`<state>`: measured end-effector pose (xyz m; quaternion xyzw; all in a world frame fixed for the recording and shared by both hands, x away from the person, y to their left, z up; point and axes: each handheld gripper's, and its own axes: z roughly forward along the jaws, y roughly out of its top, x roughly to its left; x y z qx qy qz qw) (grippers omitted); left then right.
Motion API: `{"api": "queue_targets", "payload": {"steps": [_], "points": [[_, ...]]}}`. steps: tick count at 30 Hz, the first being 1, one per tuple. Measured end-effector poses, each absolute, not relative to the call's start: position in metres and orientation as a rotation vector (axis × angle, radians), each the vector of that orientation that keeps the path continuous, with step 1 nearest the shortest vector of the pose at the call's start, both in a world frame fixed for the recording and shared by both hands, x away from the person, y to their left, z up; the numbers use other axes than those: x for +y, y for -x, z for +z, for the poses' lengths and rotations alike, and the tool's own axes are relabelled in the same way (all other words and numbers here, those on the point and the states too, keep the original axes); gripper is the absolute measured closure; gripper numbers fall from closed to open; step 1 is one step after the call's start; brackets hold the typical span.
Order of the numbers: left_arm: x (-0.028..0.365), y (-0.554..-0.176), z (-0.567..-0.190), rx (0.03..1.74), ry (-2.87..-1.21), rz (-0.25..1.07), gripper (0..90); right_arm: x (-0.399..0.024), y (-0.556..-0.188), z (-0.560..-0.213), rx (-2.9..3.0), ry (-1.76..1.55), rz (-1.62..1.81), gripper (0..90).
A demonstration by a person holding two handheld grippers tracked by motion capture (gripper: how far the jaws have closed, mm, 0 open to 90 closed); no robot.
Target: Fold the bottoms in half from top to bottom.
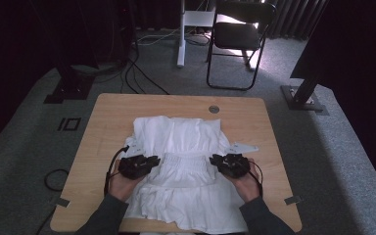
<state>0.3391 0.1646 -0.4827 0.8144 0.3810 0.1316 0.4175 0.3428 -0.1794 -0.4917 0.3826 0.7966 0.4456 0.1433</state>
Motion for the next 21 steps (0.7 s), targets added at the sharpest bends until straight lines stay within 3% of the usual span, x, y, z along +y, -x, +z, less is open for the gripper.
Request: {"api": "queue_targets", "payload": {"steps": [5,9,21], "points": [[0.150,-0.371,-0.506,1.021,-2.135,0.289,88.6,-0.162,-0.381,-0.515,2.350,-1.203,1.179,81.4],[0.140,-0.373,-0.520,1.000,-2.164,0.268,87.2,-0.151,-0.394,-0.532,2.400,-1.235,1.109,80.1],[0.132,-0.319,-0.521,0.820,-2.162,0.293,80.2,-0.168,-0.349,-0.529,2.474,-1.158,1.327,74.9]]}}
